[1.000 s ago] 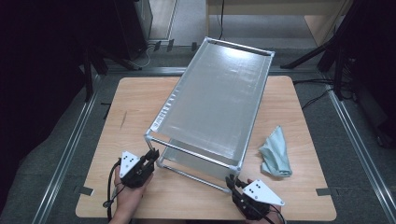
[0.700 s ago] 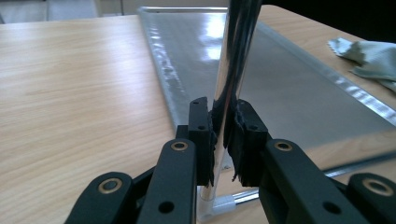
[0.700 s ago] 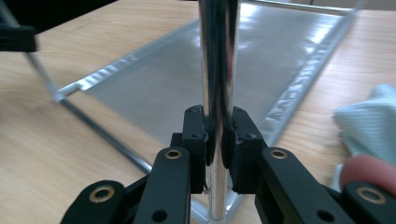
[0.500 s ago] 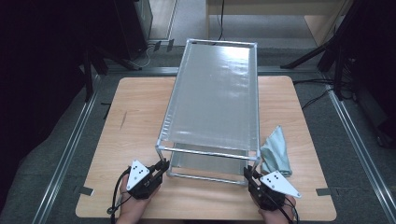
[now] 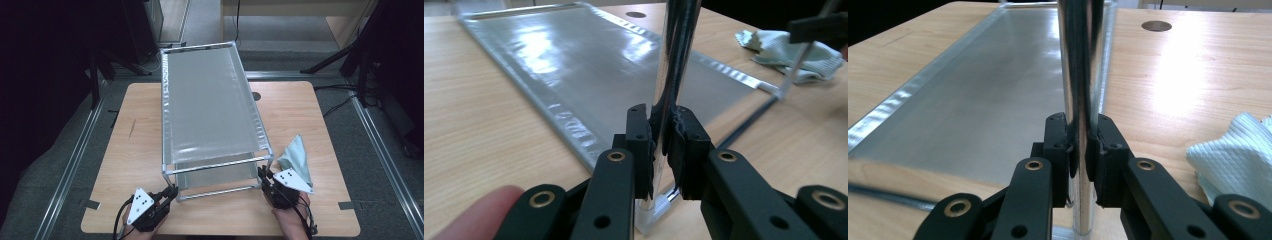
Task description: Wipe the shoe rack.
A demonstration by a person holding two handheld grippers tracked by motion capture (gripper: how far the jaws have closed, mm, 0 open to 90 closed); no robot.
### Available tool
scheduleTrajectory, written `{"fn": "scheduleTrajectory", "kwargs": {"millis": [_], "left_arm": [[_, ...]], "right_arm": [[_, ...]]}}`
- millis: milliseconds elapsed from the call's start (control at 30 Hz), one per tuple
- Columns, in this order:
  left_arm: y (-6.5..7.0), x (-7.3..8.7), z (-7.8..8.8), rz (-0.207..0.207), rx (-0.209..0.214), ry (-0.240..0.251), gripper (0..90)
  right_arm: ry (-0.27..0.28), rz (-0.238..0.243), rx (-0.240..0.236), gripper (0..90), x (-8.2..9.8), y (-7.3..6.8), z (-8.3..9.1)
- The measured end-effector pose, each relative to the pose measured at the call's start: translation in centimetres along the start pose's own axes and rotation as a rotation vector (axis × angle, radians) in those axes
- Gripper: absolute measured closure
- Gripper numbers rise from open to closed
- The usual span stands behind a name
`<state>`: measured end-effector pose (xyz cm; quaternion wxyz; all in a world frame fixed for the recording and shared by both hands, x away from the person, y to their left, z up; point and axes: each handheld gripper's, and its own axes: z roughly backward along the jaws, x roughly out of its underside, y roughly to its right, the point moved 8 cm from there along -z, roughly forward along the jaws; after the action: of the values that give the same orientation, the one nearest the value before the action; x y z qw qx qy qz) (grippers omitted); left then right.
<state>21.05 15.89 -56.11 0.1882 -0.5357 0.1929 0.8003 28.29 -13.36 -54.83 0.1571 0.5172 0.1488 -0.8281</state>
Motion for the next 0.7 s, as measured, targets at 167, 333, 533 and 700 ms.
{"fn": "scheduleTrajectory", "kwargs": {"millis": [167,333,533,700], "left_arm": [[1.3,0.5,0.9,-0.01,0.018,0.001,81.0],[3.3,0.7,1.0,-0.031,0.066,-0.002,80.7],[4.4,0.6,-0.1,-0.002,0.033,0.005,79.3],[4.5,0.6,-0.6,-0.008,0.029,0.004,79.2]], "right_arm": [[-0.016,-0.006,0.023,80.4,-0.7,0.3,-1.2],[-0.012,-0.026,0.022,72.1,-1.4,1.4,-2.7],[-0.055,-0.068,-0.028,49.5,-2.1,2.0,-1.5],[-0.023,-0.026,-0.06,45.7,-3.1,5.4,3.5]]}}
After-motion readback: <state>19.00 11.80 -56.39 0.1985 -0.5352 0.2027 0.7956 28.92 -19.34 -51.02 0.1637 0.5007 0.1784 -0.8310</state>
